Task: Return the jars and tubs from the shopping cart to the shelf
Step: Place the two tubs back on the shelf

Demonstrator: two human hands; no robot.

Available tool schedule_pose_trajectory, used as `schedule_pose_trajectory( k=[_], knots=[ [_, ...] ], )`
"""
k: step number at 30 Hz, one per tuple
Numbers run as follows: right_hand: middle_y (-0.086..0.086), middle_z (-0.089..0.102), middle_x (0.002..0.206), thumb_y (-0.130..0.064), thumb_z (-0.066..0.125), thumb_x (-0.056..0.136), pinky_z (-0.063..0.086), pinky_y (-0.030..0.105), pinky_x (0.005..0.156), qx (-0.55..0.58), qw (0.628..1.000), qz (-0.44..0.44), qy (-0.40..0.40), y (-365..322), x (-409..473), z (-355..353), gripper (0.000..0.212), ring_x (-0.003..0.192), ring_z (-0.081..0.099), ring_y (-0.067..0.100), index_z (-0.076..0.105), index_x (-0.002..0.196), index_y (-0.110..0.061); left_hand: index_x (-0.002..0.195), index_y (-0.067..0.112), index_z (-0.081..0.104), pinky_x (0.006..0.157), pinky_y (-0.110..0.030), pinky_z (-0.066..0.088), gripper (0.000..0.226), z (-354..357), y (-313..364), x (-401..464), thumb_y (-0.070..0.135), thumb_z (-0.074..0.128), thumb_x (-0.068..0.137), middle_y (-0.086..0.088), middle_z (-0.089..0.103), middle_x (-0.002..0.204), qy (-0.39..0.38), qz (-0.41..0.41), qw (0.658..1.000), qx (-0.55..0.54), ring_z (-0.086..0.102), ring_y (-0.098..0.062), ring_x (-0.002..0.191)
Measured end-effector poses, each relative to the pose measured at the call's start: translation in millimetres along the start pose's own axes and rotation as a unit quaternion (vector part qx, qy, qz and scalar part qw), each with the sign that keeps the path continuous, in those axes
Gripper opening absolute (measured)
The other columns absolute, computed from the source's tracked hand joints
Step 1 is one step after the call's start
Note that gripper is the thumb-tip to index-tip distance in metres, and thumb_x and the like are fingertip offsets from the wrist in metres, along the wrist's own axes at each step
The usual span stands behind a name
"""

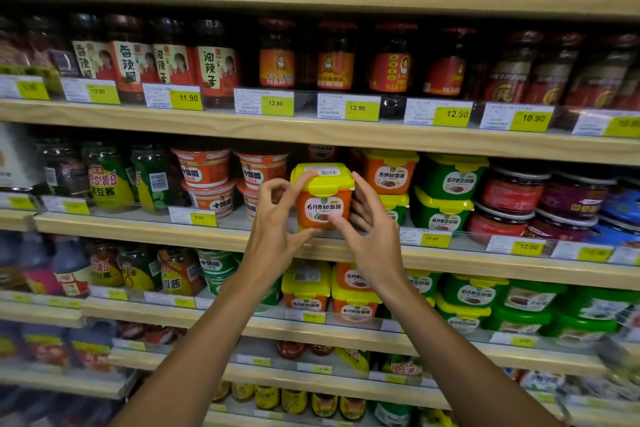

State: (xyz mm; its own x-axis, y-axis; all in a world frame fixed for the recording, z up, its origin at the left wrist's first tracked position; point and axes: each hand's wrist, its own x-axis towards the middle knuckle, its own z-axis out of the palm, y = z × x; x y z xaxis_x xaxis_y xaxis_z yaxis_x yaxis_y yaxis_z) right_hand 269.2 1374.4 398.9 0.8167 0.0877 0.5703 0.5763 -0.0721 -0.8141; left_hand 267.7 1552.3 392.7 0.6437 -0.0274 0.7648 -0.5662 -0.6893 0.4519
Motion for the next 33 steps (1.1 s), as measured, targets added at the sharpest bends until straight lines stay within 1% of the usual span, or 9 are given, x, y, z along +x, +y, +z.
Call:
schedule_pose_trajectory(
  k=[3,8,13,17,21,24,28,30,33],
  knots=[
    [-0.017,0.058,0.135,-0.016,0.075,0.092,0.053,0.028,0.102,0.008,1.000,-0.011,0.021,-0.1,7.0,3.5,0.070,0.125,0.058,-0.003,0.042,0.153,-0.027,0.151,0.044,0.036,0.104,-0.035,0.052,0.101,4.3,-2.4,8.2,0.008,0.089,0.073,0.002,0.034,0.133,0.009,-0.007,0.999,-0.036,0.049,-0.019,0.126],
    [-0.010,0.059,0.140,-0.011,0.074,0.092,0.051,0.025,0.103,0.024,0.998,-0.026,0.056,3.2,20.1,10.7,0.070,0.128,0.056,0.000,0.041,0.152,-0.024,0.152,0.042,0.037,0.105,-0.038,0.052,0.100,8.5,-6.1,25.2,0.001,0.086,0.075,-0.002,0.035,0.135,0.018,0.003,0.997,-0.069,0.049,-0.021,0.131],
    [-0.026,0.055,0.132,-0.011,0.074,0.093,0.049,0.018,0.101,0.009,0.998,-0.022,0.066,8.3,39.6,15.1,0.070,0.124,0.055,-0.010,0.040,0.153,-0.024,0.153,0.042,0.035,0.107,-0.036,0.051,0.099,13.4,-11.5,38.0,-0.002,0.082,0.078,0.000,0.035,0.141,0.019,-0.015,0.995,-0.096,0.049,-0.016,0.135],
    [-0.022,0.057,0.132,-0.010,0.073,0.093,0.050,0.024,0.105,-0.008,0.997,-0.019,0.077,18.2,52.1,15.4,0.066,0.126,0.056,-0.005,0.042,0.151,-0.022,0.154,0.032,0.034,0.112,-0.030,0.046,0.089,18.8,-15.4,43.0,0.001,0.079,0.084,0.000,0.038,0.146,0.021,-0.037,0.990,-0.132,0.046,-0.005,0.137],
    [-0.023,0.056,0.133,-0.020,0.068,0.097,0.050,0.032,0.108,-0.044,0.996,-0.009,0.081,27.1,60.7,20.4,0.064,0.127,0.054,-0.005,0.038,0.153,-0.030,0.157,0.020,0.026,0.111,-0.023,0.043,0.087,25.9,-13.8,45.7,-0.001,0.074,0.088,-0.003,0.041,0.154,0.023,-0.077,0.981,-0.174,0.045,0.000,0.138],
    [-0.015,0.055,0.140,-0.021,0.065,0.100,0.048,0.035,0.110,-0.064,0.995,-0.009,0.080,31.1,59.9,23.2,0.064,0.130,0.053,-0.001,0.034,0.155,-0.029,0.156,0.020,0.025,0.114,-0.027,0.042,0.085,29.7,-14.9,44.4,-0.001,0.072,0.089,0.000,0.045,0.152,0.027,-0.097,0.978,-0.185,0.045,0.000,0.139],
    [-0.016,0.045,0.150,-0.014,0.064,0.099,0.041,0.024,0.111,-0.073,0.994,0.011,0.077,39.1,40.4,27.4,0.072,0.136,0.043,-0.005,0.026,0.159,-0.028,0.152,0.020,0.032,0.116,-0.040,0.043,0.073,36.2,-21.5,32.5,0.007,0.071,0.092,0.000,0.048,0.150,0.057,-0.116,0.978,-0.166,0.046,-0.009,0.140],
    [-0.013,0.046,0.151,-0.014,0.062,0.099,0.041,0.018,0.106,-0.084,0.994,0.012,0.075,41.6,33.8,31.0,0.072,0.133,0.044,-0.007,0.025,0.159,-0.030,0.152,0.021,0.032,0.116,-0.036,0.041,0.069,39.2,-21.1,26.5,0.008,0.068,0.094,0.001,0.050,0.149,0.067,-0.123,0.978,-0.158,0.046,-0.008,0.140],
    [-0.009,0.047,0.151,-0.012,0.060,0.100,0.040,0.004,0.096,-0.092,0.993,0.012,0.072,39.1,34.1,34.1,0.072,0.131,0.047,-0.005,0.024,0.160,-0.028,0.153,0.024,0.026,0.112,-0.018,0.037,0.069,40.3,-17.0,23.6,0.004,0.061,0.097,0.007,0.050,0.146,0.055,-0.133,0.976,-0.162,0.047,-0.006,0.137]
  ],
)
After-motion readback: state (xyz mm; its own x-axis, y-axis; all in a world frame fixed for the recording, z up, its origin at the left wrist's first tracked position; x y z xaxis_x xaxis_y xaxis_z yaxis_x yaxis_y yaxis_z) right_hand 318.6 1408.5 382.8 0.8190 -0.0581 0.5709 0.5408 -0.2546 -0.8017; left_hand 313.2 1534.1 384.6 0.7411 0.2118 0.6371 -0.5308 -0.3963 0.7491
